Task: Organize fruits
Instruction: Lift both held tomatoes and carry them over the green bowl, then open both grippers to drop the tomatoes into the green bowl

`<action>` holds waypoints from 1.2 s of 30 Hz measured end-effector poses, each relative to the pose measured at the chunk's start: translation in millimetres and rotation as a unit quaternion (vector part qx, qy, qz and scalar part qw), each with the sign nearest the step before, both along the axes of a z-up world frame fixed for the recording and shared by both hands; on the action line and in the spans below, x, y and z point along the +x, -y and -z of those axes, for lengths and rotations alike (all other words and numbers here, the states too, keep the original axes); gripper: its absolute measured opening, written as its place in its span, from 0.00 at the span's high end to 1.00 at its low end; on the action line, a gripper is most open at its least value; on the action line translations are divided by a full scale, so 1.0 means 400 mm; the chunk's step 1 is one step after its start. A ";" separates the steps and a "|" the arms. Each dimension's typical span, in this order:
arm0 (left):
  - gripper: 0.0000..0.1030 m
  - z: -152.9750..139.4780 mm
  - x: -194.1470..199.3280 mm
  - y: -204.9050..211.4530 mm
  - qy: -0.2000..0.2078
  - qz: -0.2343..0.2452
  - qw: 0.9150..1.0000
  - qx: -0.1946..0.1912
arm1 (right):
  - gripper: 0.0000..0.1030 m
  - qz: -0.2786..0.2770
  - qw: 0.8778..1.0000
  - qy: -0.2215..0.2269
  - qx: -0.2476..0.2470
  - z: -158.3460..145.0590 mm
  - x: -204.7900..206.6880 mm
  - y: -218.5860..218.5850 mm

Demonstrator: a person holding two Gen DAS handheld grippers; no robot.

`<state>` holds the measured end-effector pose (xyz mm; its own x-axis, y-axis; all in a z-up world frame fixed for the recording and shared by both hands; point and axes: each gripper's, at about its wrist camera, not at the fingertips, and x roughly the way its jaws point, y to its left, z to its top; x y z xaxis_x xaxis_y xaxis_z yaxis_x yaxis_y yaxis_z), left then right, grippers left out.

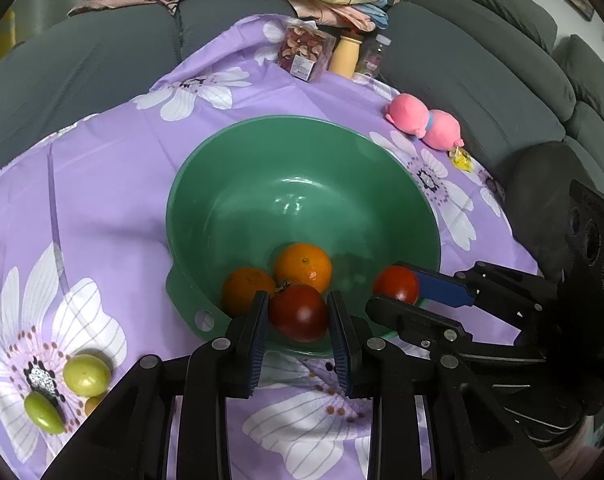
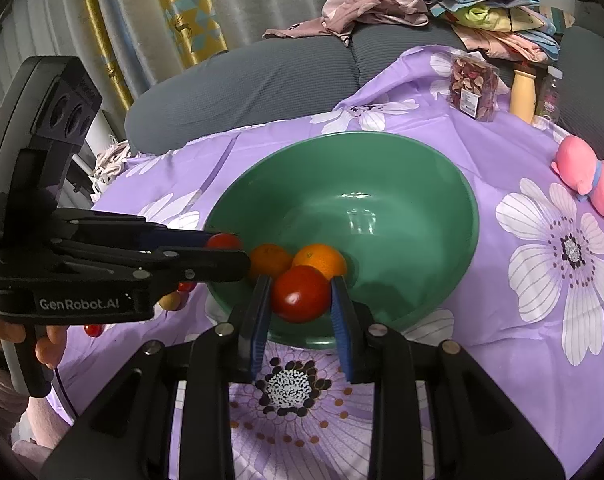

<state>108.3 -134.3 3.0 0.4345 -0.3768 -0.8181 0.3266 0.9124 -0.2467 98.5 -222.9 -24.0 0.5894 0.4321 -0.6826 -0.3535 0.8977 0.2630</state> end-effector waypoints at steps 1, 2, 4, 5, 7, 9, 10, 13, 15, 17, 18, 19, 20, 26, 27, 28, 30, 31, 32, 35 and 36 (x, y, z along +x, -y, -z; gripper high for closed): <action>0.72 0.001 0.001 0.000 -0.001 0.000 1.000 0.000 | 0.71 -0.001 1.000 0.000 -0.002 0.000 0.002 -0.001; 0.72 0.001 0.002 0.000 -0.001 0.000 1.000 0.001 | 0.71 -0.002 1.000 0.000 -0.003 0.000 0.002 -0.004; 0.72 0.001 0.002 0.000 -0.001 0.000 1.000 0.001 | 0.71 -0.004 1.000 0.001 -0.007 -0.001 0.005 -0.007; 0.72 0.001 0.002 -0.001 -0.001 0.000 1.000 0.000 | 0.71 -0.005 1.000 0.001 -0.008 -0.002 0.007 -0.009; 0.72 0.002 0.003 -0.001 -0.001 -0.001 1.000 0.000 | 0.70 -0.007 1.000 0.002 -0.011 -0.002 0.006 -0.014; 0.72 0.001 0.003 -0.001 -0.001 -0.001 1.000 0.000 | 0.69 -0.007 1.000 0.001 -0.014 -0.001 0.007 -0.017; 0.72 0.002 0.004 -0.002 -0.001 -0.001 1.000 0.000 | 0.69 -0.007 1.000 0.000 -0.016 0.000 0.008 -0.018; 0.72 0.001 0.005 -0.002 0.000 -0.002 1.000 0.000 | 0.69 -0.005 1.000 -0.001 -0.017 0.000 0.008 -0.019; 0.72 0.002 0.008 -0.003 0.000 -0.003 1.000 0.000 | 0.69 -0.004 1.000 -0.002 -0.016 0.000 0.008 -0.020; 0.72 0.003 0.010 -0.005 -0.001 -0.004 1.000 0.000 | 0.65 -0.001 1.000 -0.004 -0.018 0.001 0.009 -0.019; 0.71 0.003 0.011 -0.006 0.000 -0.005 1.000 0.001 | 0.59 0.002 1.000 -0.005 -0.018 0.001 0.010 -0.018; 0.69 0.003 0.011 -0.006 0.001 -0.005 1.000 0.001 | 0.55 0.003 1.000 -0.005 -0.016 0.001 0.010 -0.018; 0.67 0.002 0.010 -0.007 0.002 -0.004 1.000 0.001 | 0.54 0.005 1.000 -0.004 -0.016 0.001 0.008 -0.017; 0.44 -0.013 -0.005 -0.016 0.014 -0.011 1.000 -0.001 | 0.46 0.014 1.000 0.003 -0.007 -0.007 0.001 -0.010; 0.41 -0.016 -0.008 -0.019 0.016 -0.014 1.000 0.003 | 0.44 0.016 1.000 0.005 -0.006 -0.009 -0.001 -0.009; 0.36 -0.019 -0.010 -0.022 0.019 -0.017 1.000 0.004 | 0.41 0.018 1.000 0.007 -0.005 -0.011 -0.004 -0.008; 0.35 -0.024 -0.014 -0.032 0.018 -0.022 1.000 -0.004 | 0.37 0.025 1.000 0.014 -0.002 -0.018 -0.012 -0.002; 0.35 -0.027 -0.018 -0.038 0.018 -0.026 0.999 -0.006 | 0.34 0.028 0.999 0.016 0.000 -0.022 -0.016 0.000; 0.35 -0.030 -0.023 -0.043 0.019 -0.029 0.999 -0.006 | 0.34 0.031 0.999 0.018 0.003 -0.026 -0.019 0.002; 0.34 -0.038 -0.036 -0.057 0.021 -0.037 0.999 -0.008 | 0.32 0.034 0.999 0.022 0.008 -0.034 -0.033 0.005; 0.33 -0.040 -0.043 -0.062 0.021 -0.039 0.999 -0.008 | 0.31 0.035 0.999 0.023 0.010 -0.038 -0.037 0.005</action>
